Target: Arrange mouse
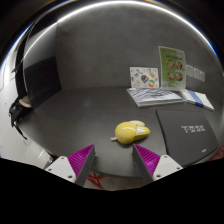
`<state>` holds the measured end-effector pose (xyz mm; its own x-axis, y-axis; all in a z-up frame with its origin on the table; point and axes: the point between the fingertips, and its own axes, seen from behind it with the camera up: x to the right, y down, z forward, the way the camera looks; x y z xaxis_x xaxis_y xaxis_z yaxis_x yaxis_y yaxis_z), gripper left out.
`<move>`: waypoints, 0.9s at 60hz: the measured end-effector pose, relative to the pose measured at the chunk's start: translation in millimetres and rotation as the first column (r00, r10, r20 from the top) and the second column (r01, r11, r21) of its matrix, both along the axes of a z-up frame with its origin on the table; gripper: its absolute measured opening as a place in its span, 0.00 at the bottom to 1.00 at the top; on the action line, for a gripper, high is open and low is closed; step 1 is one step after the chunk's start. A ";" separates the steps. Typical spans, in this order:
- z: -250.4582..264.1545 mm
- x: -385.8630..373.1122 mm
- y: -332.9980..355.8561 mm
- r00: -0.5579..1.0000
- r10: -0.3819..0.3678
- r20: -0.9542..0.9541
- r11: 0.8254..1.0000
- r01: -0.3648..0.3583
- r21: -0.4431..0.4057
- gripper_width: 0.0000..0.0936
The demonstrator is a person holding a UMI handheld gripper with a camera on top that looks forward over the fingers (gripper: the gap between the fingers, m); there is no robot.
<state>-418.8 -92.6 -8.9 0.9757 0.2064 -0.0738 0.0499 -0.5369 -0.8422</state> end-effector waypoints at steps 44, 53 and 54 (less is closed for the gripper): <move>-7.9 14.6 149.3 0.975 -0.206 0.084 0.976 0.211 -0.049 0.59; -6.0 9.0 147.8 0.984 -0.171 0.045 0.982 0.174 -0.077 0.44; -3.9 6.9 146.3 0.986 -0.162 0.030 0.983 0.164 -0.081 0.44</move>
<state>-411.9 53.7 -12.8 0.9974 0.0389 -0.0611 -0.0249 -0.6076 -0.7938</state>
